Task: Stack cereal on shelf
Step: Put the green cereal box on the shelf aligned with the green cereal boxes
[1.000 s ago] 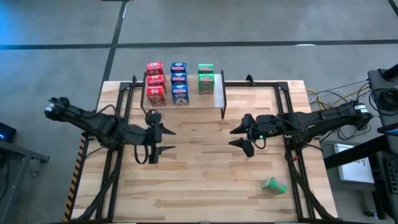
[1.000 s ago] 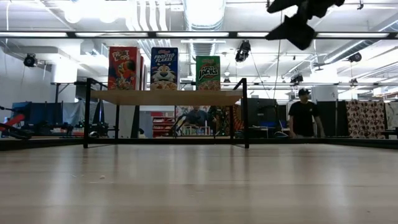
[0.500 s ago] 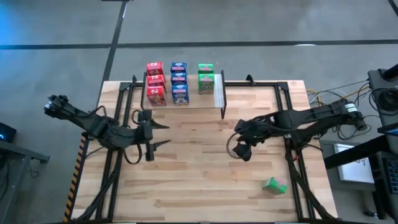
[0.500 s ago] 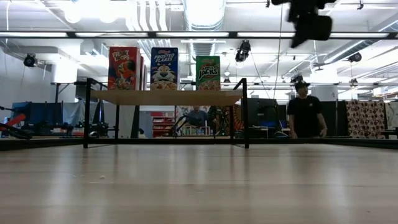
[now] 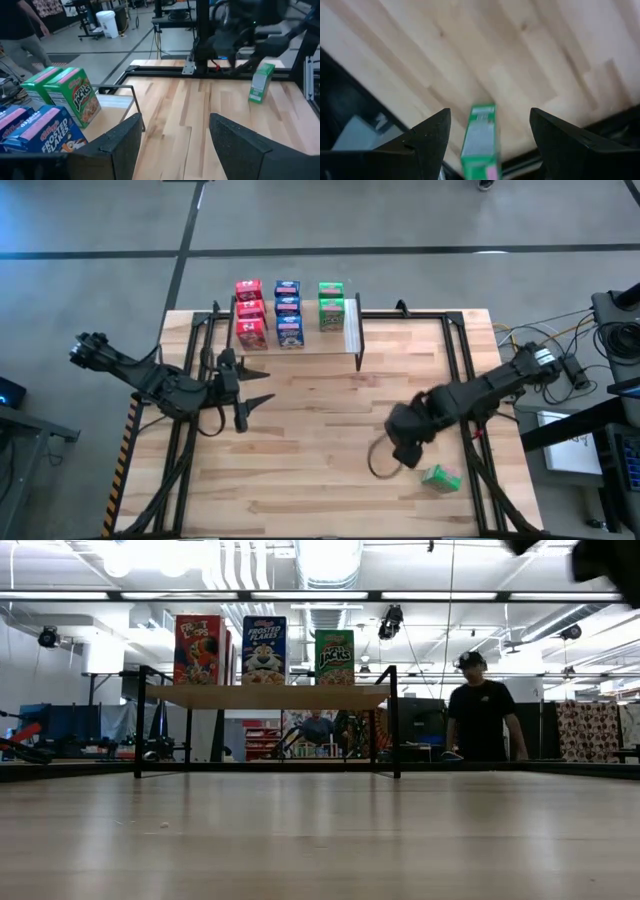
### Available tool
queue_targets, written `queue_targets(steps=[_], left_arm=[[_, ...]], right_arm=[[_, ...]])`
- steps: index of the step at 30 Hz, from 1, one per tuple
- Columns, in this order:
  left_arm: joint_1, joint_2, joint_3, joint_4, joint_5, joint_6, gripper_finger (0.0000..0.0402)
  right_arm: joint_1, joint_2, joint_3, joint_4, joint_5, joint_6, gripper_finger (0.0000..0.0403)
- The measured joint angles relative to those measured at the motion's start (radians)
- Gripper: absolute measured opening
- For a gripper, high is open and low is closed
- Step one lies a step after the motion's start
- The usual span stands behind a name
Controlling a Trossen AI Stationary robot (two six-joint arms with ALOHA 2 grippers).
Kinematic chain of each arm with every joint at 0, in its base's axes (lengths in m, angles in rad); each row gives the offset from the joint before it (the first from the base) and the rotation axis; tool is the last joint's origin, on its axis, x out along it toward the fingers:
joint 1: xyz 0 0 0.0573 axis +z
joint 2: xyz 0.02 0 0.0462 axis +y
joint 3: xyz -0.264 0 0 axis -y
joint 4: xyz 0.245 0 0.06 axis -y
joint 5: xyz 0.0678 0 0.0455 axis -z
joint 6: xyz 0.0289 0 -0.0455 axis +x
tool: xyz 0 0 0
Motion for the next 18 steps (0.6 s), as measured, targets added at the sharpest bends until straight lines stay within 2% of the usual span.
queue_targets(steps=[8, 18], left_arm=[[-0.005, 0.030, 0.000, 0.001, 0.001, -0.006, 0.0215], [-0.005, 0.037, 0.000, 0.004, 0.003, -0.003, 0.0215]], right_arm=[[0.247, -0.030, -0.008, -0.005, 0.018, 0.115, 0.0260], [0.539, -0.024, -0.026, 0.011, 0.204, 0.404, 0.0260]])
